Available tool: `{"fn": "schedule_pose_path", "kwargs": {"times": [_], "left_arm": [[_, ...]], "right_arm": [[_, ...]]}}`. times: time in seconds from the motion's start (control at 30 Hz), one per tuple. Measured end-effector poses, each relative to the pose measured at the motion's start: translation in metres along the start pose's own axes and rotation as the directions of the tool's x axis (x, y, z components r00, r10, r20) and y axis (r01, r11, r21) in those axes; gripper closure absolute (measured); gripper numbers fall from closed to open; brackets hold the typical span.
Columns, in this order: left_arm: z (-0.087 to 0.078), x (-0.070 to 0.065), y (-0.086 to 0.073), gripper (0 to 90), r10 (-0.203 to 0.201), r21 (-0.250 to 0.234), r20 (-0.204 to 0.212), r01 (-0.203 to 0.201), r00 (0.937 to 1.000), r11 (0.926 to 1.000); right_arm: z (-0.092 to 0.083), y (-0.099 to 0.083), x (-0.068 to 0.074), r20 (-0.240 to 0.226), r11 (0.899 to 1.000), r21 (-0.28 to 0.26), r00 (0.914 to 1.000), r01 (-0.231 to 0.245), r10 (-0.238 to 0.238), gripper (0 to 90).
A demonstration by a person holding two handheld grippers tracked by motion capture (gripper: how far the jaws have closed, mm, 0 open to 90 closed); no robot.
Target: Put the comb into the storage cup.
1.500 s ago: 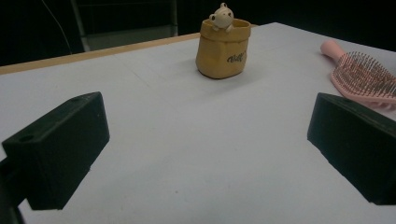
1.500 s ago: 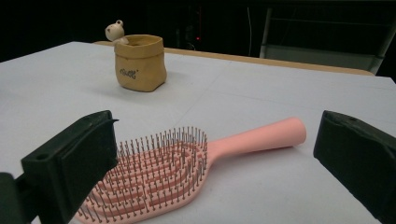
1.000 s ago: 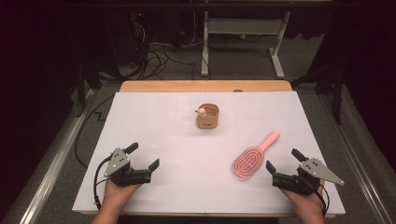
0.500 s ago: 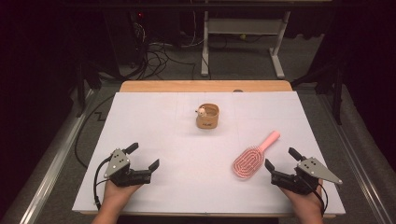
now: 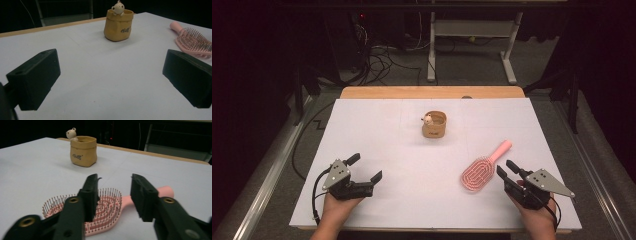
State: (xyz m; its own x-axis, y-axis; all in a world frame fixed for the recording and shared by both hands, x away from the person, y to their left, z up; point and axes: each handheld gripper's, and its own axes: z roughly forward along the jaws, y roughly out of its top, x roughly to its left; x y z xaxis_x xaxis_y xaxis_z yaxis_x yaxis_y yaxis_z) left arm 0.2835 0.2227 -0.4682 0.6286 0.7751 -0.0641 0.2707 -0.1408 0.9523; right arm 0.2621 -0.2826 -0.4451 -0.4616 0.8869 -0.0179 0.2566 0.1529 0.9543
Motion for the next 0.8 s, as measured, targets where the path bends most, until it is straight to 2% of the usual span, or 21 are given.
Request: {"fn": "schedule_pose_path", "kwargs": {"times": [0.1,0.17,0.23,0.27,0.3,0.33,0.4,0.43,0.57,0.67,0.73,0.77,0.8], "left_arm": [[0.000,0.001,0.000,2.2,-0.012,0.004,0.010,0.012,0.9999,0.9999],[0.001,0.001,0.001,2.2,-0.011,0.005,0.011,0.011,0.9999,0.9999],[0.001,0.001,0.001,2.2,-0.008,0.005,0.007,0.008,0.9999,1.0000],[0.000,0.001,0.002,2.2,-0.004,0.000,0.002,0.004,1.0000,1.0000],[-0.001,0.001,0.002,2.2,0.004,-0.016,-0.006,-0.005,1.0000,0.9999],[-0.001,0.001,0.002,2.2,0.004,-0.016,-0.006,-0.005,1.0000,0.9999],[-0.001,0.001,0.002,2.2,0.006,-0.022,-0.004,-0.006,1.0000,0.9997],[0.000,0.001,0.002,2.2,0.005,-0.025,0.000,-0.005,1.0000,0.9997],[0.004,0.000,0.001,2.2,0.025,-0.017,0.001,-0.025,0.9997,0.9995],[0.004,0.000,0.001,2.2,0.027,-0.007,0.003,-0.027,0.9996,0.9996],[0.005,-0.001,0.001,2.2,0.032,-0.011,0.005,-0.032,0.9995,0.9994],[0.004,-0.001,0.001,2.3,0.038,-0.009,0.008,-0.037,0.9993,0.9993],[0.004,-0.001,0.001,2.3,0.038,-0.009,0.008,-0.037,0.9993,0.9993]], "right_arm": [[0.002,0.001,0.001,-0.011,1.000,0.016,0.9999,-0.004,0.005,76.1],[0.003,0.002,0.001,-0.012,1.000,0.020,0.9999,-0.004,0.004,78.0],[0.005,0.003,0.003,-0.020,0.999,0.035,0.9998,0.002,-0.001,85.3],[0.005,0.003,0.003,-0.020,0.999,0.035,0.9998,0.002,-0.001,85.3],[0.006,0.004,0.004,-0.037,0.999,0.046,0.9992,-0.012,0.013,90.0],[0.006,0.004,0.004,-0.037,0.999,0.046,0.9992,-0.012,0.013,90.0],[0.011,0.003,0.004,-0.080,0.997,0.069,0.9965,-0.018,0.023,90.0],[0.011,0.003,0.004,-0.080,0.997,0.069,0.9965,-0.018,0.023,90.0],[0.017,0.006,0.006,-0.122,0.997,0.081,0.9921,-0.020,0.029,90.0],[0.023,0.008,0.013,-0.145,0.995,0.096,0.9890,-0.012,0.026,90.0],[0.027,0.009,0.021,-0.167,0.994,0.111,0.9859,0.004,0.015,90.0],[0.030,0.011,0.029,-0.182,0.992,0.123,0.9832,0.023,-0.001,90.0],[0.030,0.011,0.029,-0.182,0.992,0.123,0.9832,0.023,-0.001,90.0]]}}
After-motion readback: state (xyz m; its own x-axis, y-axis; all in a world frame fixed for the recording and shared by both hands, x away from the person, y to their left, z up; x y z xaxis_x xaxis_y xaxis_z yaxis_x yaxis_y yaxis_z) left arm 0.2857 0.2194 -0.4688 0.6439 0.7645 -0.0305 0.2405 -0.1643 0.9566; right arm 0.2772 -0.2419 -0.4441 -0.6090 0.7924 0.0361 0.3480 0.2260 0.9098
